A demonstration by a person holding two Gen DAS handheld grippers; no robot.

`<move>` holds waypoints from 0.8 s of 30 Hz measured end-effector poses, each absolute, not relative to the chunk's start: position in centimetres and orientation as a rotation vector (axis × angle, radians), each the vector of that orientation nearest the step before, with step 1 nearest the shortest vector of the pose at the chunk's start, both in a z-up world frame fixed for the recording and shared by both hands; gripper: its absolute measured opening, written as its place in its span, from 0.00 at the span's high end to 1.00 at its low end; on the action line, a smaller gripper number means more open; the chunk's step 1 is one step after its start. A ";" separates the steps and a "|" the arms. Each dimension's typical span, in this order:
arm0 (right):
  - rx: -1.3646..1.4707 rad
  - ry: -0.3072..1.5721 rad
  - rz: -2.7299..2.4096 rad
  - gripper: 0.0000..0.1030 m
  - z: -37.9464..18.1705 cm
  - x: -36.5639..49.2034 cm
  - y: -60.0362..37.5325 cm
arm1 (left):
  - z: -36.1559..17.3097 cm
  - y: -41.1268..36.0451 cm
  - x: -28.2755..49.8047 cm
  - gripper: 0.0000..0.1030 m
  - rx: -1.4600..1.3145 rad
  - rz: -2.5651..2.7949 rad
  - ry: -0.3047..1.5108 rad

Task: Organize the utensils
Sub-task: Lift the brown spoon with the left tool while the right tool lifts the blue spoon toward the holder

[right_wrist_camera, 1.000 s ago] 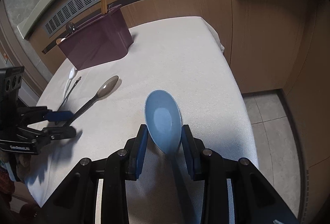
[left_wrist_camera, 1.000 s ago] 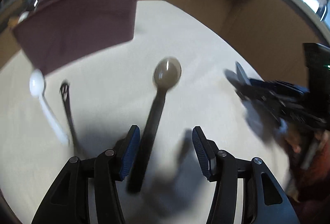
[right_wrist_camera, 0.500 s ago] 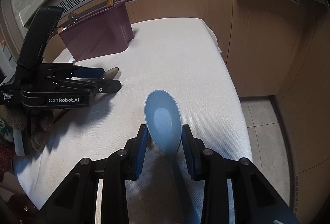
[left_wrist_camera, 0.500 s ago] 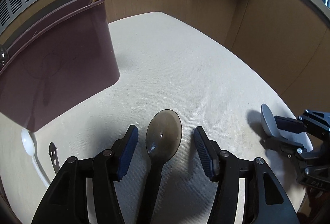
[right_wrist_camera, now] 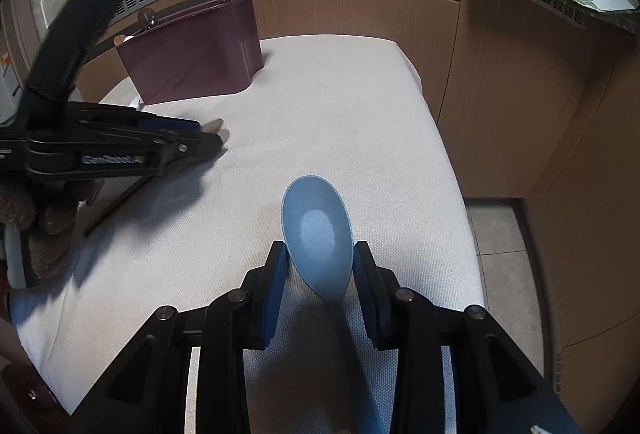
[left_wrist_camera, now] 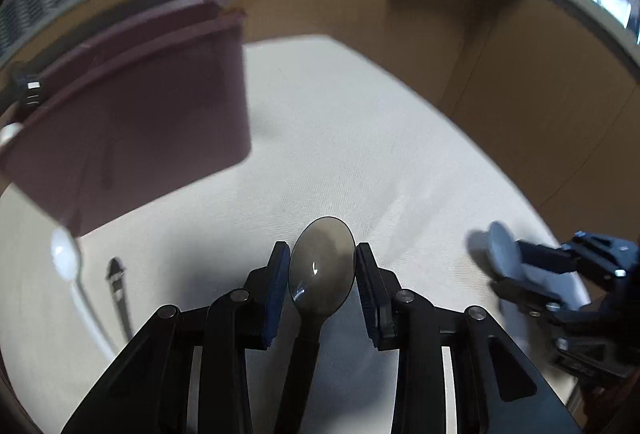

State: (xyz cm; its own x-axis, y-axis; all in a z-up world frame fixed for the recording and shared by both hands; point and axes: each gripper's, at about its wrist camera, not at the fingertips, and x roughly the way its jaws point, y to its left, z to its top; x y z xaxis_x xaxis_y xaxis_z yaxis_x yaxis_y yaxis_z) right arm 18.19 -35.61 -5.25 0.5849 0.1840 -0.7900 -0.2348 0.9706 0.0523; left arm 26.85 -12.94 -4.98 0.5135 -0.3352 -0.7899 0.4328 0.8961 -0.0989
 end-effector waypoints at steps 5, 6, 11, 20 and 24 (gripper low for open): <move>-0.063 0.944 0.287 0.63 -5.1 19.0 -35.4 | -1.6 -8.7 23.9 0.67 -0.052 -0.396 0.818; -0.073 0.948 0.287 0.63 -5.2 19.1 -35.3 | -1.2 -7.8 23.3 0.67 -0.072 -0.382 0.801; -0.143 0.965 0.267 0.63 -5.2 19.9 -34.1 | 0.1 -4.8 20.0 0.67 -0.111 -0.341 0.750; -0.115 0.830 0.362 0.71 -0.2 19.4 -31.0 | 0.8 -0.1 16.9 0.67 -0.234 -0.272 0.698; -0.116 0.772 0.411 0.76 1.8 19.4 -29.1 | 1.0 1.1 16.4 0.67 -0.249 -0.249 0.681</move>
